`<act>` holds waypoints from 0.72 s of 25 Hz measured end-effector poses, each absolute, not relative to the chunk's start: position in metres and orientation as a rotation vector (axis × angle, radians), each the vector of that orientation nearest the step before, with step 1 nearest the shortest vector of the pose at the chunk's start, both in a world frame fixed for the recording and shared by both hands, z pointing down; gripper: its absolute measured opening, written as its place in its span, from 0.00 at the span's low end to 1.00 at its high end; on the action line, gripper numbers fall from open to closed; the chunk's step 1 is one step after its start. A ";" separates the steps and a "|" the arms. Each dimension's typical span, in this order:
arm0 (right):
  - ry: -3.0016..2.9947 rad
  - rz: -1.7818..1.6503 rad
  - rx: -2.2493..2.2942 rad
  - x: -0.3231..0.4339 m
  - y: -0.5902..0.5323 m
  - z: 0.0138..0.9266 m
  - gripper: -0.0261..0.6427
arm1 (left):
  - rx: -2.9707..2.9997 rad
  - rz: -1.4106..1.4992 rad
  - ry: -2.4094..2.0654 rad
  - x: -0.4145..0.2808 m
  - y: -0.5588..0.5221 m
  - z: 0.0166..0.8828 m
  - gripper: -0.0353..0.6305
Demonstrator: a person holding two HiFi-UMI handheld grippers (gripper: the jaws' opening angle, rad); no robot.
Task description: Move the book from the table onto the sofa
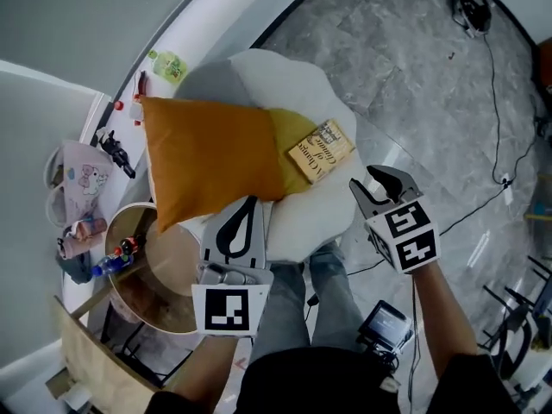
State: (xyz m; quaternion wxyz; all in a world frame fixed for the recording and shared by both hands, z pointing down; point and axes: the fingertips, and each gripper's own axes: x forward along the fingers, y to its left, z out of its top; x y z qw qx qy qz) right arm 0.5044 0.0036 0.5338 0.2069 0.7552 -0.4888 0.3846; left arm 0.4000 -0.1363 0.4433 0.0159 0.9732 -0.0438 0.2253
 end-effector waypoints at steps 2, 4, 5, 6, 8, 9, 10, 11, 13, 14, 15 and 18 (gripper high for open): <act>-1.358 1.016 2.149 0.505 0.014 0.497 0.26 | 3.044 0.648 -0.135 0.399 -0.133 0.416 0.06; -1.349 0.958 2.189 0.506 0.023 0.462 0.26 | 3.057 0.610 -0.137 0.396 -0.130 0.393 0.06; -1.341 0.928 2.208 0.506 0.027 0.446 0.25 | 3.067 0.593 -0.140 0.395 -0.129 0.382 0.06; -1.331 0.897 2.229 0.506 0.032 0.430 0.24 | 3.079 0.582 -0.142 0.392 -0.128 0.372 0.06; -1.309 0.841 2.277 0.505 0.042 0.400 0.20 | 3.102 0.576 -0.132 0.385 -0.123 0.357 0.06; -1.298 0.815 2.301 0.504 0.047 0.385 0.18 | 3.109 0.571 -0.128 0.381 -0.121 0.350 0.06; -1.286 0.787 2.324 0.501 0.051 0.371 0.14 | 3.114 0.563 -0.127 0.376 -0.119 0.344 0.06; -1.272 0.758 2.346 0.498 0.056 0.357 0.11 | 3.117 0.553 -0.126 0.372 -0.118 0.337 0.06; -1.243 0.704 2.381 0.491 0.065 0.333 0.09 | 3.133 0.537 -0.115 0.364 -0.114 0.323 0.06; -1.228 0.677 2.395 0.489 0.071 0.322 0.08 | 3.148 0.533 -0.106 0.362 -0.112 0.316 0.06; -1.213 0.649 2.411 0.490 0.076 0.312 0.08 | 3.165 0.519 -0.100 0.361 -0.111 0.309 0.06; -1.175 0.600 2.459 0.488 0.094 0.291 0.08 | 3.205 0.455 -0.093 0.361 -0.107 0.286 0.06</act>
